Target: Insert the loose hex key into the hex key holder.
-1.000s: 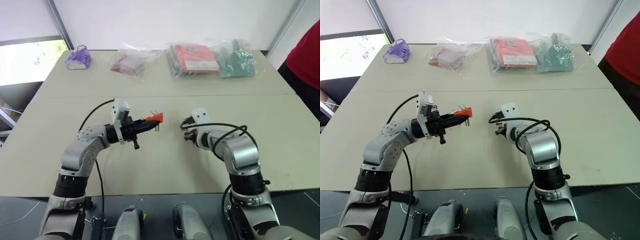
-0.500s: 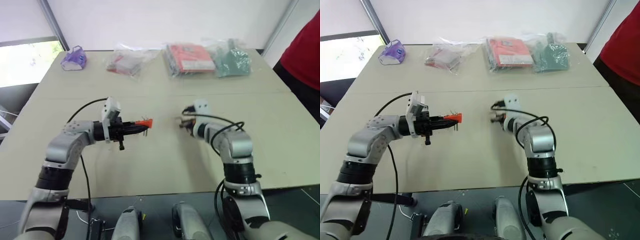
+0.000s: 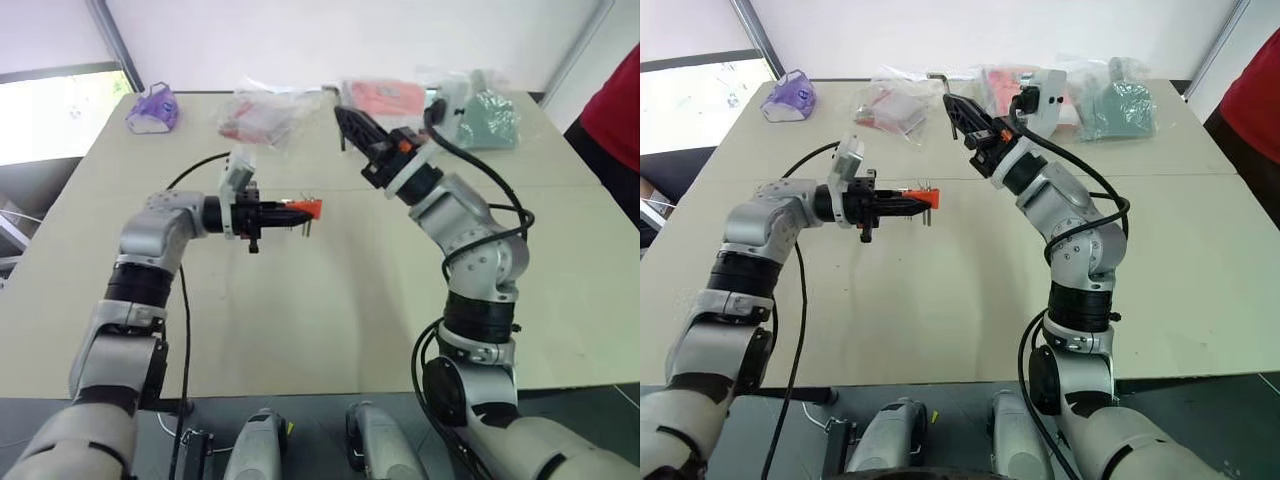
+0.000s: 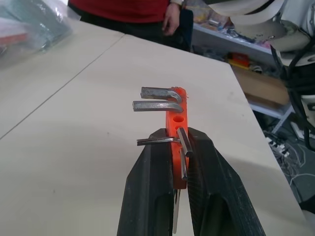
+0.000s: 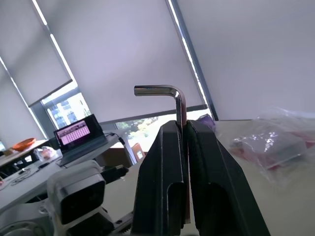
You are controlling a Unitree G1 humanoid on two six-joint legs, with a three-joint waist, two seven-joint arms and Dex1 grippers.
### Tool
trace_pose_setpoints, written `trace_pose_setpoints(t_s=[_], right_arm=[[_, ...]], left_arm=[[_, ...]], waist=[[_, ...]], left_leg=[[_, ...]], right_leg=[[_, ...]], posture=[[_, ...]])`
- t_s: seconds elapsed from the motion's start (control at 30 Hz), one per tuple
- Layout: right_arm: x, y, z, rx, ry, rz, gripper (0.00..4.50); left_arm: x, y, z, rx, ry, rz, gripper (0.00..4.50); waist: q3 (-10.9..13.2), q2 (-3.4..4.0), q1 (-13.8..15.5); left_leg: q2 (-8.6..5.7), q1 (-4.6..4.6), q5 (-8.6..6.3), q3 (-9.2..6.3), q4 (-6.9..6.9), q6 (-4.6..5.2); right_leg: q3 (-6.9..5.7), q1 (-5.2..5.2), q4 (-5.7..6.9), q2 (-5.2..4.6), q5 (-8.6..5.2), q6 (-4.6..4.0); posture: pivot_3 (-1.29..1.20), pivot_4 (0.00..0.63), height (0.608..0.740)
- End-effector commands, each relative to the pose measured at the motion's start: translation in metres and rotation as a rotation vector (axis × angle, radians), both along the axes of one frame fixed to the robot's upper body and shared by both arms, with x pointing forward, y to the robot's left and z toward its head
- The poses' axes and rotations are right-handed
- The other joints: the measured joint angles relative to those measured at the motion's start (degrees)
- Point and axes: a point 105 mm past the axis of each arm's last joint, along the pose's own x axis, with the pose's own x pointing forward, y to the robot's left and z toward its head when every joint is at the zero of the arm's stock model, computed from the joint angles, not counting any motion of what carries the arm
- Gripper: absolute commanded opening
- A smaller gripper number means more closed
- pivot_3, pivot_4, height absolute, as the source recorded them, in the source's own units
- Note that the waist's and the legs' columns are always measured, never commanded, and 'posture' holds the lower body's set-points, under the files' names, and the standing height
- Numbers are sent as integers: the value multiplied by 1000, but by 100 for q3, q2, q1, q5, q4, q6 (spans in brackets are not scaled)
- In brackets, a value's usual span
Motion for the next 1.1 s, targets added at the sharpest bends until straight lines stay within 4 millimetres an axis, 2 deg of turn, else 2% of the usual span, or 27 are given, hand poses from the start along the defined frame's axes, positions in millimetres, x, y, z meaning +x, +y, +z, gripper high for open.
trace_pose_setpoints(t_s=[0.03,0.17,0.37,0.8,0.93,1.1], right_arm=[[-14,4,14,35,-70,33,38],[-21,11,10,39,-64,73,38],[-21,10,3,28,-45,68,38],[-15,4,0,21,-39,39,38],[-13,3,1,22,-42,29,38],[-13,3,0,23,-39,28,38]], left_arm=[[0,-6,23,-48,-55,-31,0],[3,-11,32,-91,-68,-28,0],[3,-14,48,-157,-82,-21,0],[-2,-12,51,-181,-55,-41,0],[-3,-12,46,-169,-46,-45,0],[-3,-12,51,-199,-41,-39,0]], waist=[[0,0,1],[0,0,-8],[0,0,-4],[0,0,-3],[0,0,-2],[0,0,2]], left_leg=[[0,0,0,0,1,0],[0,0,0,0,3,0],[1,0,0,-2,4,0],[0,1,0,-2,6,0],[0,1,0,-2,6,0],[0,1,0,-2,6,0]], right_leg=[[0,0,1,0,0,0],[1,1,2,0,0,0],[0,0,4,1,0,0],[1,1,5,1,0,0],[1,1,5,1,0,0],[1,1,5,1,0,0]], posture=[[0,150,740],[0,150,740],[0,150,740],[0,150,740],[0,150,740],[0,150,740]])
